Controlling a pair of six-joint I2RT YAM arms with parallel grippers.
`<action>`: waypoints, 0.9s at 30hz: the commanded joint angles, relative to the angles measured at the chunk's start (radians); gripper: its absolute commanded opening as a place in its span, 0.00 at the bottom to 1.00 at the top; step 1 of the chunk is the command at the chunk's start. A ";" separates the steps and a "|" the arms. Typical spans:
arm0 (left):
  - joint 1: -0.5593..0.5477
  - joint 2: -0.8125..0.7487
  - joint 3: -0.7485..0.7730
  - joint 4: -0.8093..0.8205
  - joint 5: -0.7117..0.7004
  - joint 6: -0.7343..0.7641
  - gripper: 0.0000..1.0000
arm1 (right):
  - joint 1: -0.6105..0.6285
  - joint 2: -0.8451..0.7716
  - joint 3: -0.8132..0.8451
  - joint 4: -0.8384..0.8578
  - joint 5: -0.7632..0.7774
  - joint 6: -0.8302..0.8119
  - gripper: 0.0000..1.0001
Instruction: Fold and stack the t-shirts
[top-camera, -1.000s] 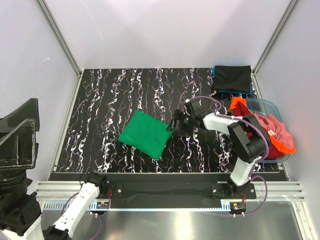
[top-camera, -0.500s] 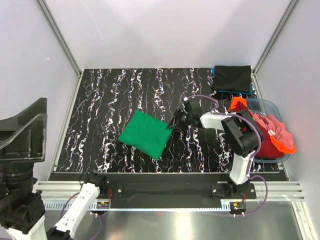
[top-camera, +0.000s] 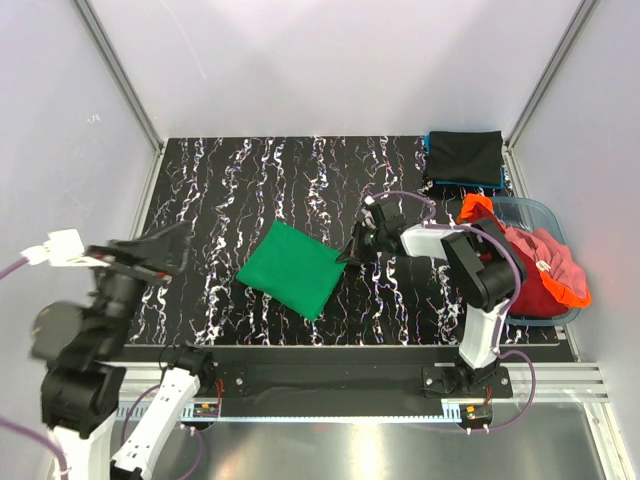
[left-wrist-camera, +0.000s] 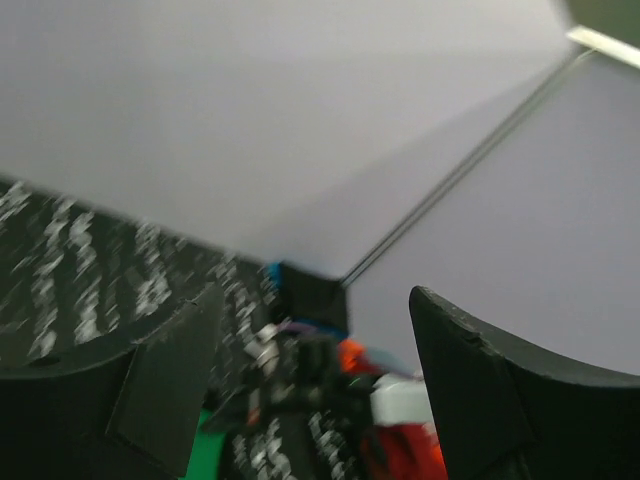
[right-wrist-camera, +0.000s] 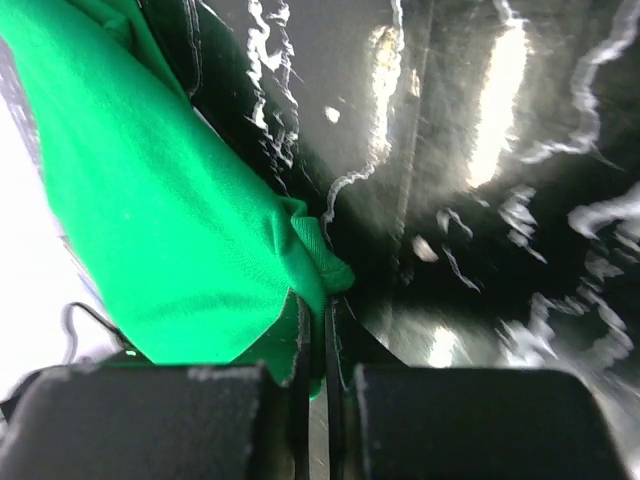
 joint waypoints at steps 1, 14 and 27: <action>0.004 -0.033 -0.092 -0.244 -0.065 0.113 0.80 | -0.033 -0.125 0.081 -0.199 0.086 -0.155 0.00; 0.004 -0.016 -0.328 -0.322 -0.065 0.269 0.91 | -0.218 -0.123 0.549 -0.670 0.512 -0.623 0.00; 0.004 -0.073 -0.426 -0.222 0.047 0.269 0.93 | -0.355 0.084 0.978 -0.736 0.683 -0.910 0.00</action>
